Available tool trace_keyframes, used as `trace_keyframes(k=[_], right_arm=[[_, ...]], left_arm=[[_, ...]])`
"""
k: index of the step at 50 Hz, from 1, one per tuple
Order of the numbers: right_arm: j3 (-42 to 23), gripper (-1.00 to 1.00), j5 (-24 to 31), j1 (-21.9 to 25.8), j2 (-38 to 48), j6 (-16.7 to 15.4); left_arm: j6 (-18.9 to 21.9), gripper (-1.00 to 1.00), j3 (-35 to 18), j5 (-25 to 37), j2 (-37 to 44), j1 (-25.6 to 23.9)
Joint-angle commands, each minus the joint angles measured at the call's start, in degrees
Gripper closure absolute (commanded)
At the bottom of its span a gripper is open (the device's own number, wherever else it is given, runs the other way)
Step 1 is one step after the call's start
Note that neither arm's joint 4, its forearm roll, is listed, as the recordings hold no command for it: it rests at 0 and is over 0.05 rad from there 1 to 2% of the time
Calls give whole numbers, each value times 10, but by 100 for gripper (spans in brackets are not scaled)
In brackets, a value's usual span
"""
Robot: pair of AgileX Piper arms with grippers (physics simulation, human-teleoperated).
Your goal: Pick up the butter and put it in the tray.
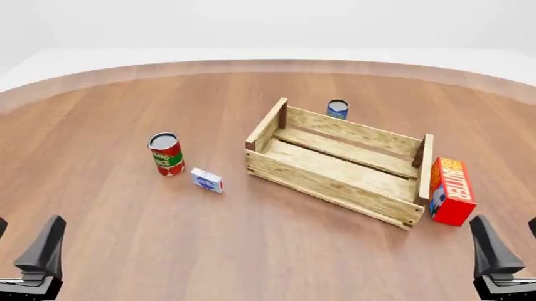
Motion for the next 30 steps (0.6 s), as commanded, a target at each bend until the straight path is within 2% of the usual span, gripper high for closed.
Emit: trace_keyframes(k=[1, 20, 30], right_arm=[[-1, -100, -7, -1, 11, -2], [-10, -100, -27, -18, 44, -9], [-7, -100, -58, -33, 79, -9]], left_arm=[[0, -100, 0, 0, 0, 0], [0, -100, 0, 0, 0, 0], [0, -100, 0, 0, 0, 0]])
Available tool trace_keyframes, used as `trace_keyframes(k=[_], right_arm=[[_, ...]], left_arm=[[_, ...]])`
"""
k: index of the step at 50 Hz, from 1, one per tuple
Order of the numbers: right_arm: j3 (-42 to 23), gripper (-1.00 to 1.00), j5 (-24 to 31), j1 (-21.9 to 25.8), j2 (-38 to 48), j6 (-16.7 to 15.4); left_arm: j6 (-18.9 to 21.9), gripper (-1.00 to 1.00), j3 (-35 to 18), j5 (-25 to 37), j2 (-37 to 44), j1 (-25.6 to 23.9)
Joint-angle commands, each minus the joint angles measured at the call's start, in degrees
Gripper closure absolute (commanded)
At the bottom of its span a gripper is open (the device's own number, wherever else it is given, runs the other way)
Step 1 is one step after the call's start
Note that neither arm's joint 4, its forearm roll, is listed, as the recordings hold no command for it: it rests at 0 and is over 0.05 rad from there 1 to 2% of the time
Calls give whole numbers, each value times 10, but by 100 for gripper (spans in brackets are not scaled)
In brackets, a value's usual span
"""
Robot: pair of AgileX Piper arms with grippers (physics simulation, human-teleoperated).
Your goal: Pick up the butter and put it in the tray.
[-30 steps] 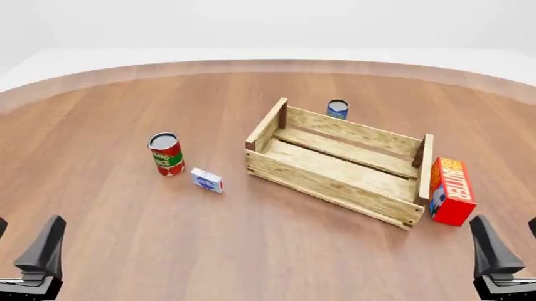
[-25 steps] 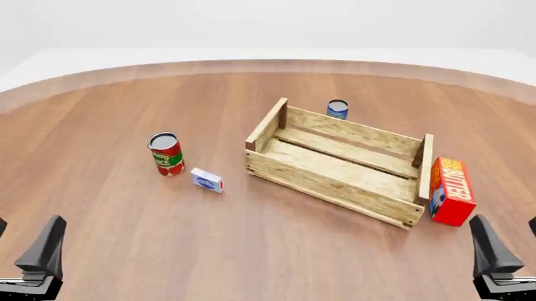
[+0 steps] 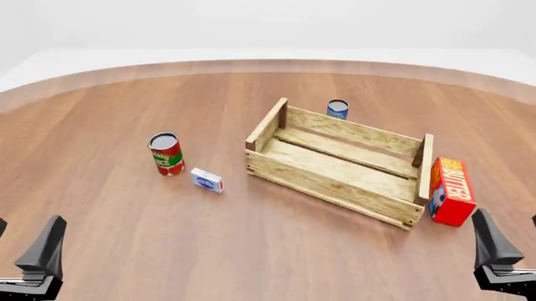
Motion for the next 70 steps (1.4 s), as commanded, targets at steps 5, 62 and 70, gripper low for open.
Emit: trace_keyframes(k=[5, 62, 70], right_arm=[[3, -100, -43, -21, 49, -1], [8, -100, -240, -100, 265, -8], [8, -100, -316, -106, 352, -10]], left_arm=[[0, -100, 0, 0, 0, 0], [0, -100, 0, 0, 0, 0], [0, -100, 0, 0, 0, 0]])
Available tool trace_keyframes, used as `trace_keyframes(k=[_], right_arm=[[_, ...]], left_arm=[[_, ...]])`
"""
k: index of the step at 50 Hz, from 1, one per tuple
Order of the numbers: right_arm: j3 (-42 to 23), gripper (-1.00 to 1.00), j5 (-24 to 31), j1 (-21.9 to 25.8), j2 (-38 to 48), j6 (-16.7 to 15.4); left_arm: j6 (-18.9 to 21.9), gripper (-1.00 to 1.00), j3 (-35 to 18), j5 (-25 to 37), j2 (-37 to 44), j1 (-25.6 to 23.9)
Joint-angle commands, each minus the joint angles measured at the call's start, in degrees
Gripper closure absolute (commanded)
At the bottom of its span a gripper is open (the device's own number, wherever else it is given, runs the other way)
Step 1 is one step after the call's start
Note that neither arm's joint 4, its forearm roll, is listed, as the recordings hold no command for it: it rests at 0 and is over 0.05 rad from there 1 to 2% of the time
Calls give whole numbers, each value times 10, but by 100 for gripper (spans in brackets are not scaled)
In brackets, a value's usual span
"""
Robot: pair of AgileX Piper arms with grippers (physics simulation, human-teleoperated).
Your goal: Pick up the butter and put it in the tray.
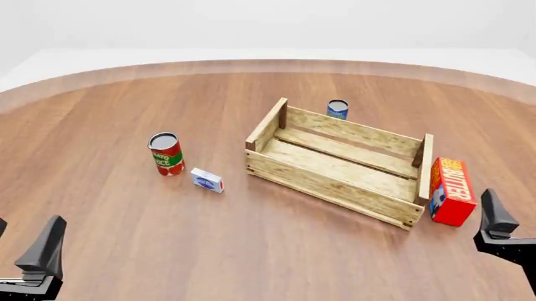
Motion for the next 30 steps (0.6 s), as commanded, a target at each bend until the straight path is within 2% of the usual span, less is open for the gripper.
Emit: trace_keyframes(k=[1, 30], right_arm=[[0, -100, -78, -11, 89, -2], [0, -100, -277, -20, 324, 3]], left_arm=[[0, -100, 0, 0, 0, 0], [0, -100, 0, 0, 0, 0]])
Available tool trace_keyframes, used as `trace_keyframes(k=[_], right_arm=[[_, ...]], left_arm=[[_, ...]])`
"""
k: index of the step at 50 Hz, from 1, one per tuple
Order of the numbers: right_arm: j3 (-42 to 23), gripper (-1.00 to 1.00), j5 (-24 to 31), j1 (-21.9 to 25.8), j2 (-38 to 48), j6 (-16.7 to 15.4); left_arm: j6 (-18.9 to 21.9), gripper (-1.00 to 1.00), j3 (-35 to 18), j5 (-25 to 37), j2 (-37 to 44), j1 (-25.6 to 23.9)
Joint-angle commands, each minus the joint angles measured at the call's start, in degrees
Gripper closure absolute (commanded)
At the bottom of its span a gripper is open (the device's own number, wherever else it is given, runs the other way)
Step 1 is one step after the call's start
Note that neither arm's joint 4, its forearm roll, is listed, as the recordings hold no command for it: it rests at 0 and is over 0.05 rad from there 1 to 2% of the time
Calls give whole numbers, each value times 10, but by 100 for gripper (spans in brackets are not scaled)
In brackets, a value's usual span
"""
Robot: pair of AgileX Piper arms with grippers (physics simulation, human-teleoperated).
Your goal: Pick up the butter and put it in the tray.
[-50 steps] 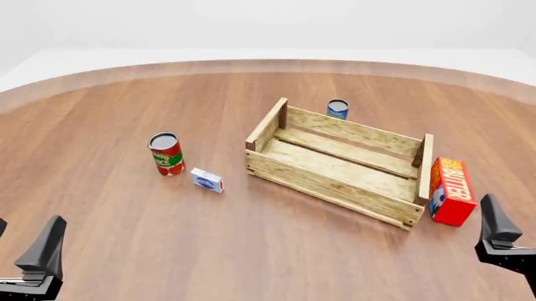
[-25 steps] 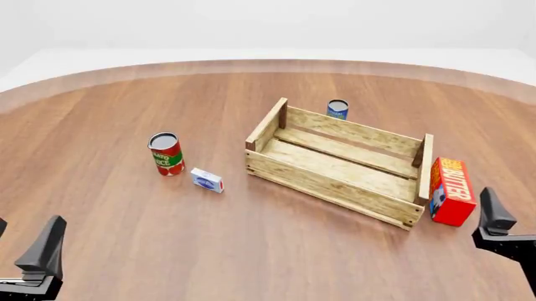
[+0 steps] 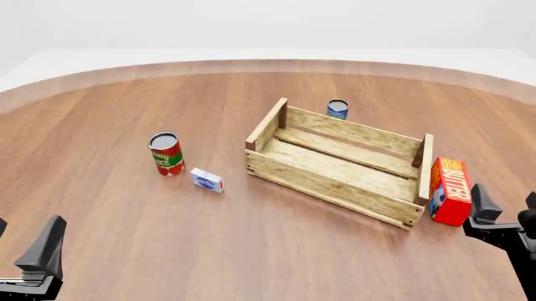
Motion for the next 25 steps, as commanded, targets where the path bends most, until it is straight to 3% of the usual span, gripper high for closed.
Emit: trace_keyframes(k=[1, 25], right_arm=[[0, -100, -68, -1, 80, 2], [0, -100, -193, 2, 221, 6]], left_arm=[[0, -100, 0, 0, 0, 0], [0, -100, 0, 0, 0, 0]])
